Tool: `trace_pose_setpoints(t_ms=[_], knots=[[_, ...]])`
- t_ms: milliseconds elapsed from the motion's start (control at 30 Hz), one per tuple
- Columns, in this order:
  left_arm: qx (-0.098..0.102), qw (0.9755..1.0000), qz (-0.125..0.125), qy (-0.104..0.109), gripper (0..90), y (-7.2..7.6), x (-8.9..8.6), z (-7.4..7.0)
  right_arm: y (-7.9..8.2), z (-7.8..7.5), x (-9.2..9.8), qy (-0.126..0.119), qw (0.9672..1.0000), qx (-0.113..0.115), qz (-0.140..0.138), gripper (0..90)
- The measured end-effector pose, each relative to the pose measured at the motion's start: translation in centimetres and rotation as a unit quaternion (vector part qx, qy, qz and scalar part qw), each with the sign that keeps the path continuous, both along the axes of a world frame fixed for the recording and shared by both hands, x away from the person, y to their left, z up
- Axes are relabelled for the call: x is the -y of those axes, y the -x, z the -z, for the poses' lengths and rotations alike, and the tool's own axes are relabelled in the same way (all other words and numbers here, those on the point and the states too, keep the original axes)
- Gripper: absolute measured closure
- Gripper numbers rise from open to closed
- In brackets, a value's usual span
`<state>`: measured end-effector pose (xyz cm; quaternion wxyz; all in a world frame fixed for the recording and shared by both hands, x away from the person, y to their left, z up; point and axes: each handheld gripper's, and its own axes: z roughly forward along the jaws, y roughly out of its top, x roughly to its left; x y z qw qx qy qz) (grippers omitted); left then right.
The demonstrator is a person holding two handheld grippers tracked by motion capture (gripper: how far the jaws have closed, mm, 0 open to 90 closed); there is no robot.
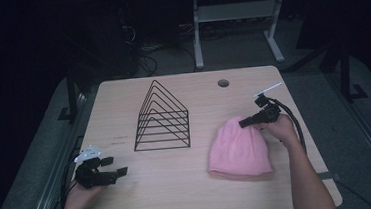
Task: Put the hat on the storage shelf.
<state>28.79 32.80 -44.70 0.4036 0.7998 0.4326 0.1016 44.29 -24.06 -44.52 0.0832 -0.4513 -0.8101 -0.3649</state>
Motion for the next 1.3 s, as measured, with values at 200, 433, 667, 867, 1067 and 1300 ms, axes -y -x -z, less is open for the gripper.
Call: trace_pose_setpoints(t_ms=[200,433,667,867,1067,1300], knots=[[0.002,1.0000,-0.004,0.003,21.2,0.0,-0.2,-0.1,1.1,-2.2,-0.1,-0.019,0.9994,0.027,-0.006,80.1],[0.005,1.0000,0.004,-0.004,21.6,-0.1,0.0,-0.1,1.9,-4.0,-0.7,-0.024,0.9984,0.047,-0.018,80.3],[0.004,1.0000,-0.001,0.001,21.7,0.1,-0.2,-0.2,2.9,-6.6,-1.2,-0.031,0.9959,0.079,-0.031,80.3],[0.005,1.0000,-0.002,0.001,21.7,0.1,-0.2,-0.3,3.9,-8.9,-1.6,-0.035,0.9925,0.108,-0.043,80.2],[0.004,1.0000,-0.005,0.004,21.7,0.1,-0.3,-0.2,4.6,-10.6,-1.9,-0.031,0.9894,0.132,-0.052,80.2],[0.006,1.0000,-0.003,0.001,21.7,0.1,-0.3,-0.2,5.1,-12.2,-2.3,-0.027,0.9862,0.151,-0.062,80.1]])
